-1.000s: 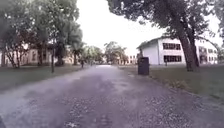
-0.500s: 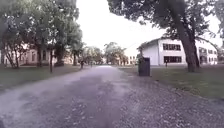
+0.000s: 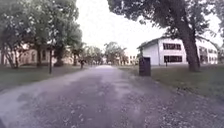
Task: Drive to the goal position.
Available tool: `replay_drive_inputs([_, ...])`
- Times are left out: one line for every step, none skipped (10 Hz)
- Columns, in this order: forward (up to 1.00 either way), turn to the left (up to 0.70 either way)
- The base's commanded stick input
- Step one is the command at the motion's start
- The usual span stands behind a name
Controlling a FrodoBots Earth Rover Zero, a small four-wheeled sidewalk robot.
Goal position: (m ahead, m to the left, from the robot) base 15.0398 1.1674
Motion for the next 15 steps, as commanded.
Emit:
replay_drive_inputs([0.35,0.00])
replay_drive_inputs([0.40,0.00])
replay_drive_inputs([0.45,0.02])
replay_drive_inputs([0.45,0.14])
replay_drive_inputs([0.45,0.27])
replay_drive_inputs([0.45,0.27])
replay_drive_inputs([0.45,0.27])
replay_drive_inputs([0.45,0.22])
replay_drive_inputs([0.45,0.10])
replay_drive_inputs([0.45,0.00])
replay_drive_inputs([0.45,0.00])
replay_drive_inputs([0.45,0.00])
replay_drive_inputs([0.45,0.00])
replay_drive_inputs([0.45,0.00])
replay_drive_inputs([0.45,0.00])
